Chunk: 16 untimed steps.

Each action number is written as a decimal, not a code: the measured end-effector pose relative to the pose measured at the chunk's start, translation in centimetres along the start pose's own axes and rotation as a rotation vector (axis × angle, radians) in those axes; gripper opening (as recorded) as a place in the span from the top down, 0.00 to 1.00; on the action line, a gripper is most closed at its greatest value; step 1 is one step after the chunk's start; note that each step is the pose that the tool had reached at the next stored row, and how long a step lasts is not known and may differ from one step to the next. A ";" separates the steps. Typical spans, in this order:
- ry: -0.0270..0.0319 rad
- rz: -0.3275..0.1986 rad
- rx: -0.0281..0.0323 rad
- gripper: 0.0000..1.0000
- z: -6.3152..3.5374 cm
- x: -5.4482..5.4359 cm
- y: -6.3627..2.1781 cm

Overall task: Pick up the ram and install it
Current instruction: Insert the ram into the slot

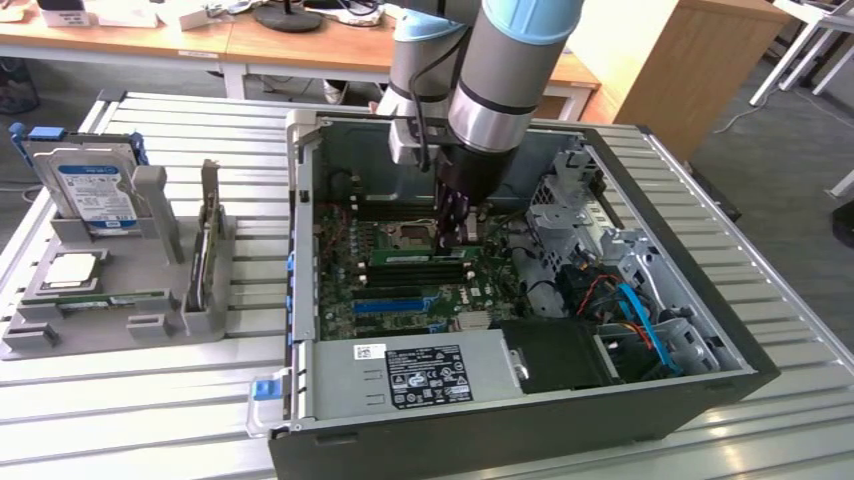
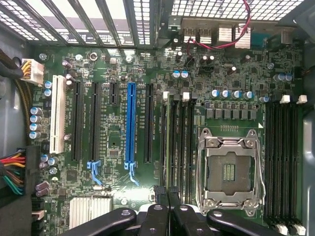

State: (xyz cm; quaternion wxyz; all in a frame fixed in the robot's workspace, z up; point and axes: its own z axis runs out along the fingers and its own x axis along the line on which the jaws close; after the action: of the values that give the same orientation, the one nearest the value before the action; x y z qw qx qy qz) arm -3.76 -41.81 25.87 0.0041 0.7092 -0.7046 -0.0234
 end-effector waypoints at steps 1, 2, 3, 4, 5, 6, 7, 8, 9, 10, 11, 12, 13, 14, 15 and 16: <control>0.0000 0.000 0.0000 0.88 0.00 0.0 0.00; -0.0001 0.000 0.0001 0.88 0.01 0.0 0.00; -0.0002 0.000 0.0001 0.88 0.02 0.0 0.00; -0.0002 0.000 0.0001 0.88 0.04 0.0 -0.01; -0.0002 0.000 0.0001 0.88 0.05 0.0 -0.02; -0.0002 0.000 0.0001 0.88 0.06 0.0 -0.04; -0.0002 0.000 0.0001 0.88 0.07 0.0 -0.07; -0.0001 0.000 0.0001 0.88 0.07 0.0 -0.10; -0.0002 0.000 0.0001 0.88 0.09 0.0 -0.13; -0.0002 0.000 0.0001 0.88 0.09 0.0 -0.14; -0.0001 0.000 0.0001 0.88 0.09 0.0 -0.14; -0.0002 0.000 0.0001 0.88 0.09 0.0 -0.14; -0.0002 0.000 0.0001 0.88 0.09 0.0 -0.14; -0.0002 0.000 0.0001 0.88 0.09 0.0 -0.14; -0.0007 0.000 0.0002 0.88 0.15 0.0 -0.15; -0.0006 0.000 0.0003 0.88 0.22 0.0 -0.15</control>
State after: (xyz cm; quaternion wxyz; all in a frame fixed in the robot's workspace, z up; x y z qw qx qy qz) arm -3.62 -41.80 25.64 0.0038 0.7092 -0.7046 -0.0235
